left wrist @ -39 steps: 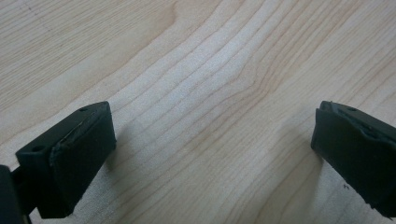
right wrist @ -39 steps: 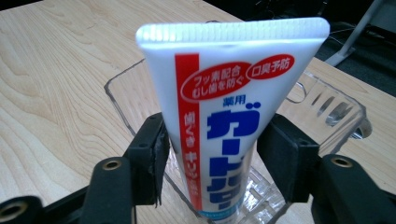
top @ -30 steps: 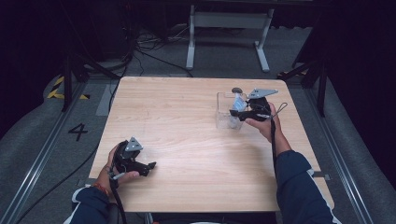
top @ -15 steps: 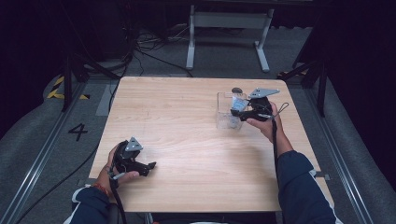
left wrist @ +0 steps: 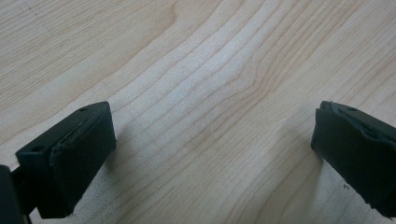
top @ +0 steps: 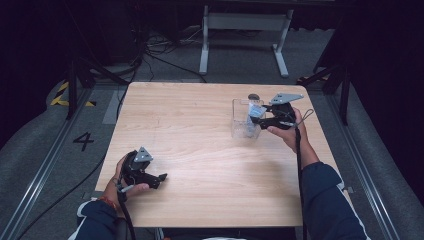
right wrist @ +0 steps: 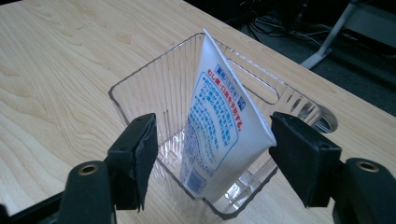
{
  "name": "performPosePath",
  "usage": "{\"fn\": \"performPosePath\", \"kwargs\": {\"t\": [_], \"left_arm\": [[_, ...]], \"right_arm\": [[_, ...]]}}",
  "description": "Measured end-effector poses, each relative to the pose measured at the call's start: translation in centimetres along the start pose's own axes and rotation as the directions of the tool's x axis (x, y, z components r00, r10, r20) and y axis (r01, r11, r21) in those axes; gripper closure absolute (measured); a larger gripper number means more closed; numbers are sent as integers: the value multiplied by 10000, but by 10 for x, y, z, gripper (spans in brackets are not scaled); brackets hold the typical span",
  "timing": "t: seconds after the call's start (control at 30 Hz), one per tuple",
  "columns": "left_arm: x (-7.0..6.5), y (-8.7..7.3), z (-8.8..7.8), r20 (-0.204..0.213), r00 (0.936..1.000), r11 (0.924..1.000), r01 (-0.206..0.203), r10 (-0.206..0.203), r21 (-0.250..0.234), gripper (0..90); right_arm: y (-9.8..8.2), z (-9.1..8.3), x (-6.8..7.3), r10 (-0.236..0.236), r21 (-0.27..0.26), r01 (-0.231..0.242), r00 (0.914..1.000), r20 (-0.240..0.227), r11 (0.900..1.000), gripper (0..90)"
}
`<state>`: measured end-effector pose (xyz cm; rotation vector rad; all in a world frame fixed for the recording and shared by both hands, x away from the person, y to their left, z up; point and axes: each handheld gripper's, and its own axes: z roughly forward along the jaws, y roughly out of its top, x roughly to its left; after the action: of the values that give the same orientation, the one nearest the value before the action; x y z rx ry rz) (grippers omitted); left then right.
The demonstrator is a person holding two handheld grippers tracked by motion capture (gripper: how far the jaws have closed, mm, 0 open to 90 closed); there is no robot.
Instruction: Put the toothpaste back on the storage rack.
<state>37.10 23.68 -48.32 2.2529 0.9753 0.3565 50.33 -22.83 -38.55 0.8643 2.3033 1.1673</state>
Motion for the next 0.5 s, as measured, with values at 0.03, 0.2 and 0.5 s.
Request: {"fn": "performPosePath", "kwargs": {"t": [0.03,0.2,0.5], "left_arm": [[0,0,0,1,10000,10000,-2,2,-1,2],[0,0,0,-9,10000,10000,2,-2,3,2],[0,0,0,-8,10000,10000,50,-50,-6,2]], "right_arm": [[1,-1,1,-55,34,55,10000,41,10000,335],[2,-9,3,-229,25,229,9997,93,9997,335],[3,-24,10,-525,79,523,9984,230,9986,335]]}}
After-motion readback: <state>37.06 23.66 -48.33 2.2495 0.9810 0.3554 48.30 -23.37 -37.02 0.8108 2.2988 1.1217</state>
